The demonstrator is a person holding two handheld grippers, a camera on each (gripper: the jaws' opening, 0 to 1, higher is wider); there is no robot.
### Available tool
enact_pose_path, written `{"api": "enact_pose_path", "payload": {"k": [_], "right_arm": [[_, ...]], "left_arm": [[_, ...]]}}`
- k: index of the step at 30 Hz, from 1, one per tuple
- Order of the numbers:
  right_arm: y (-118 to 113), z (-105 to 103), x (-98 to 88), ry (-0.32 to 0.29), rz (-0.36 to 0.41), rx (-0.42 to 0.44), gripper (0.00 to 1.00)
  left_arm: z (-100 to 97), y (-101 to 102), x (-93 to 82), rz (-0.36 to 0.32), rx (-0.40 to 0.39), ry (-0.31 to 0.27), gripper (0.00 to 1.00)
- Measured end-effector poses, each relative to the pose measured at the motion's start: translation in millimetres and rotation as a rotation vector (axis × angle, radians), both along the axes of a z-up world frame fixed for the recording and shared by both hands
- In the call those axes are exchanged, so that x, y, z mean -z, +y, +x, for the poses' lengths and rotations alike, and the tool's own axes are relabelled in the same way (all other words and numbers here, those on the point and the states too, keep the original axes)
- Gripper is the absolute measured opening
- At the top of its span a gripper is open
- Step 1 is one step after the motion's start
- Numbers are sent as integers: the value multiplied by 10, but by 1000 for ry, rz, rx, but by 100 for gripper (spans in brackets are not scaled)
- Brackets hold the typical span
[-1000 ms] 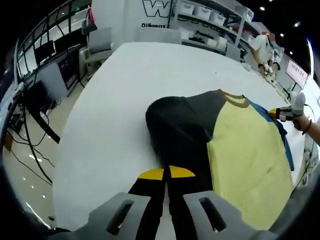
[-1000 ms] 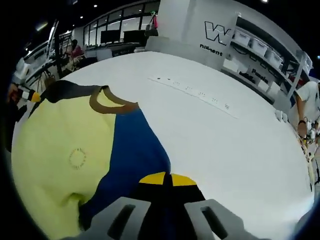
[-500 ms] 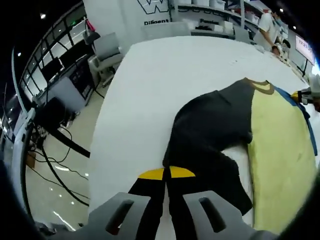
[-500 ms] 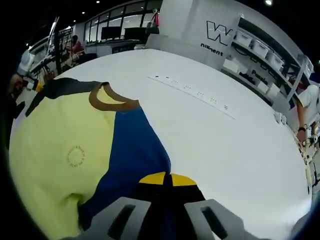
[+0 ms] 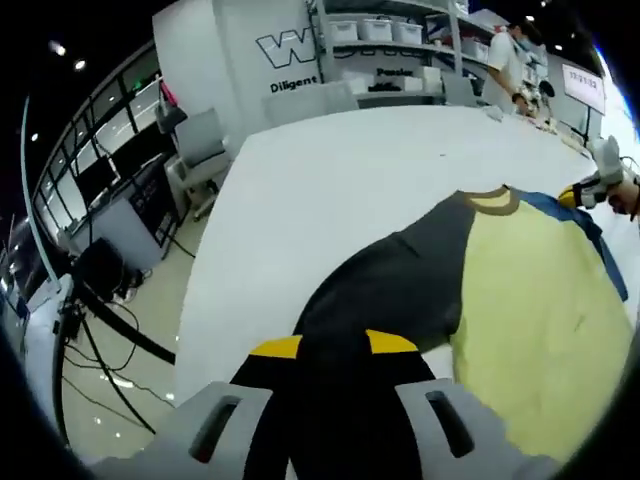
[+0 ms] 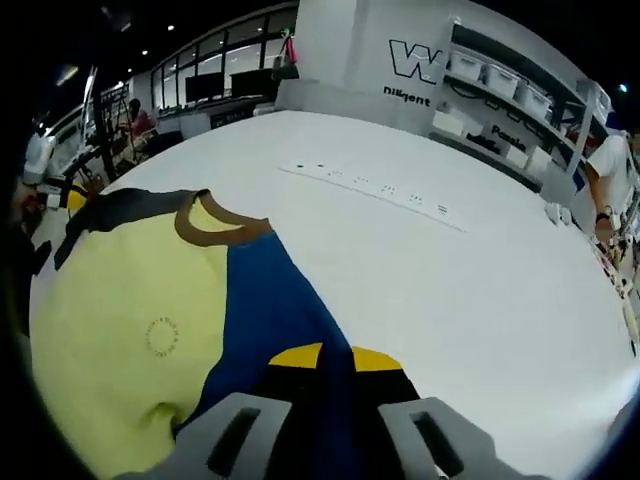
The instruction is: Fold the garment on the visible template until the final outline fits inside the template.
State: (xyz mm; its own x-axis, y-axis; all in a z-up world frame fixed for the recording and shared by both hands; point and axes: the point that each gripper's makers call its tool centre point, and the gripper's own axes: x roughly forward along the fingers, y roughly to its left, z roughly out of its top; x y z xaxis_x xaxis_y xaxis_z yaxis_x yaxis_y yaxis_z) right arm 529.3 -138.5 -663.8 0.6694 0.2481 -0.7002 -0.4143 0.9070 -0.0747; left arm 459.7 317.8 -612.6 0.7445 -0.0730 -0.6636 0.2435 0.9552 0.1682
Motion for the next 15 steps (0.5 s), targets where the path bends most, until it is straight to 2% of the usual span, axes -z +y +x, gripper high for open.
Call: {"api": "enact_pose_path", "payload": {"k": [2,4,6,7,11,15], "right_arm": [[6,-21,-7,6,28,12,17],[4,-77,-2,26,32,25,21],[-14,-110,9,31,34,31,27],[-25,-133,10,34,35,34,29],[-135,-301,28,81,50,123,40],[-234,-476,15,80,49,164,43]], "left_arm": [[-25,-138,55,5,59,15,31],[-39,-254,126,15,115,27,31],[-65,-289,220,46,141,62,31],[-60,-294,265,70,149,66,31],[-46,-318,363,64,148,85,25],[-34,-300,437,80,143,104,15]]}}
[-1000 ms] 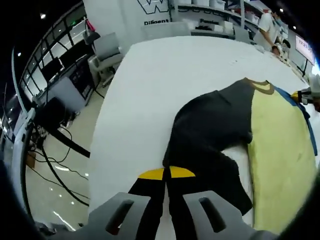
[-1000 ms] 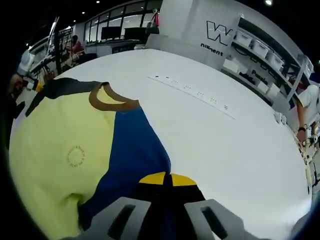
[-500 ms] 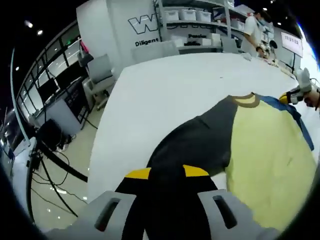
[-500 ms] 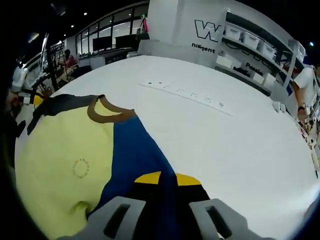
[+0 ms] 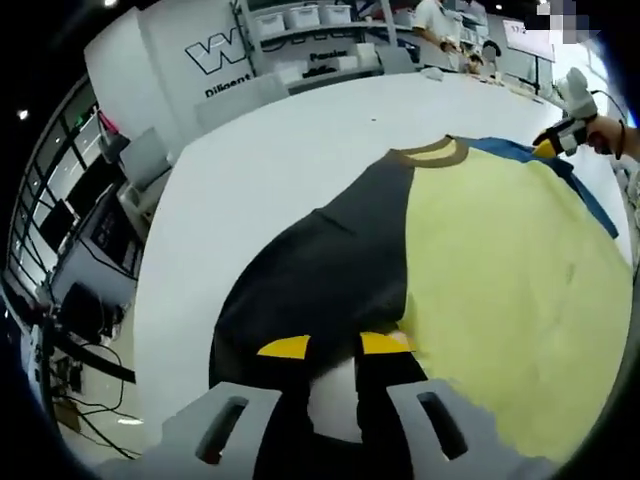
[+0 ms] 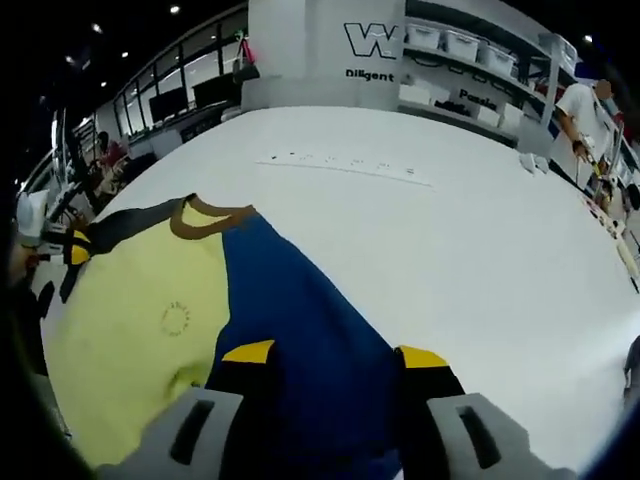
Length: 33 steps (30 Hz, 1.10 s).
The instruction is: Fold the garment on the visible template until the final outline fits inside the template.
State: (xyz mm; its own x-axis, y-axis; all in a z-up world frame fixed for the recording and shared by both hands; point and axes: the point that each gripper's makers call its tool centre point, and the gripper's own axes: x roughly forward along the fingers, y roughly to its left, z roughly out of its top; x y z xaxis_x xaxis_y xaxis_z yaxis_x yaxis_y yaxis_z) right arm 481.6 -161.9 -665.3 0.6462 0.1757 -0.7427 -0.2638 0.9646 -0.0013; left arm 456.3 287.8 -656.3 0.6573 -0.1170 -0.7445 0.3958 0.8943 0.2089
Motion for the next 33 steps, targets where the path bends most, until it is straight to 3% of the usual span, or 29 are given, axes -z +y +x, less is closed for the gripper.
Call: {"api": "enact_pose_path", "payload": {"k": [8,13,18,33], "right_arm": [[-236,-273,-30,13,-28,135,50],[-248,-502,-45,35,-1,191,43],[-277,-685,77,85,9,217,36],[-301,-931,-1,78,101,316,30]], "left_arm": [[-18,-16,51,-15,-8,25,7],[-32,-13,85,-10,-19,33,4],[7,-1,80,-18,-55,26,4],[8,26,81,-35,-114,30,4]]}}
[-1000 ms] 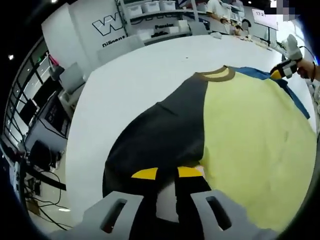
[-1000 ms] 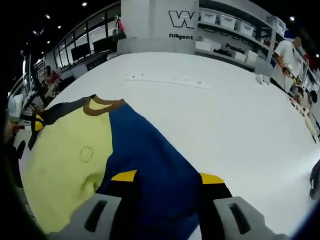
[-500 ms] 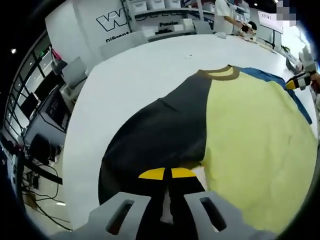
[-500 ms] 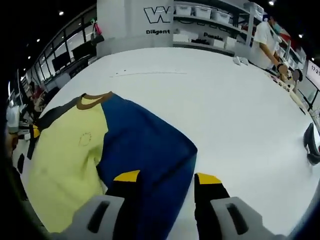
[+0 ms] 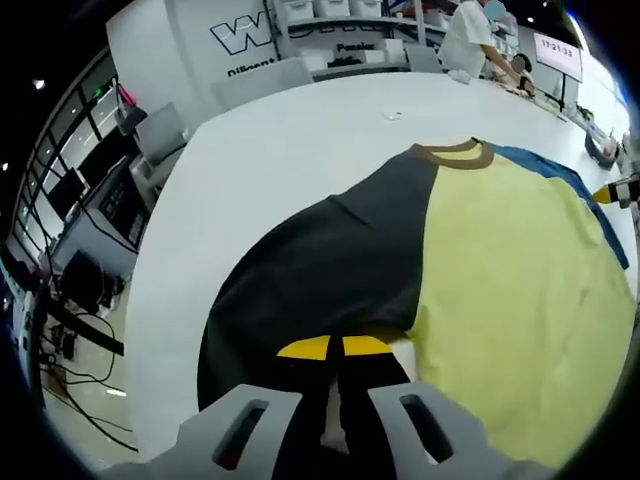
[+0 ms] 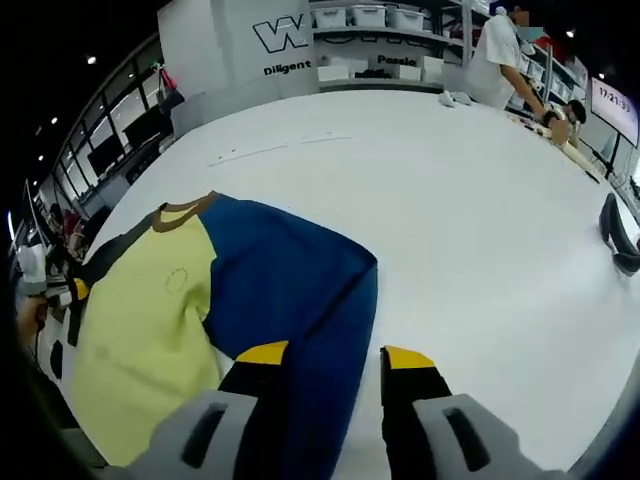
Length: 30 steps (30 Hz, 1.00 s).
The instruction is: Fold the garment on the visible template until the final outline fits inside the template.
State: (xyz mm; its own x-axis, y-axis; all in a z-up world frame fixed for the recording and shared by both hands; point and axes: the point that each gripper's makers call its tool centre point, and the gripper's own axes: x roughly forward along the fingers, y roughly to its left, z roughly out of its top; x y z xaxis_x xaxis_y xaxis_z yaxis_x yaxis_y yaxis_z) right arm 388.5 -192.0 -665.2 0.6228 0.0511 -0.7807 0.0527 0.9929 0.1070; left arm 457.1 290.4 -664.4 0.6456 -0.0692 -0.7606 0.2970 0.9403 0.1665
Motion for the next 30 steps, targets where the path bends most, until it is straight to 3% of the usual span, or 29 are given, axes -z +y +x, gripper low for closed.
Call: {"api": "enact_pose_path", "payload": {"k": [6,8,10,13,17,30], "right_arm": [[41,-96,110,30,8,-16,27],[23,-114,98,29,-27,-26,23],[-5,-93,103,23,-57,-32,17],[-54,-90,110,26,-113,-64,0],[-76,-49,108,32,-114,-77,0],[-689,140,38,51,-260,-95,0]], "left_arm": [[-3,1,1,-7,-7,3,3],[-1,3,2,-8,-9,3,3],[-2,2,2,-9,-10,3,3],[-3,4,3,-12,-12,4,3],[-4,5,5,-16,-13,7,3],[-10,8,14,-38,-24,15,3]]}}
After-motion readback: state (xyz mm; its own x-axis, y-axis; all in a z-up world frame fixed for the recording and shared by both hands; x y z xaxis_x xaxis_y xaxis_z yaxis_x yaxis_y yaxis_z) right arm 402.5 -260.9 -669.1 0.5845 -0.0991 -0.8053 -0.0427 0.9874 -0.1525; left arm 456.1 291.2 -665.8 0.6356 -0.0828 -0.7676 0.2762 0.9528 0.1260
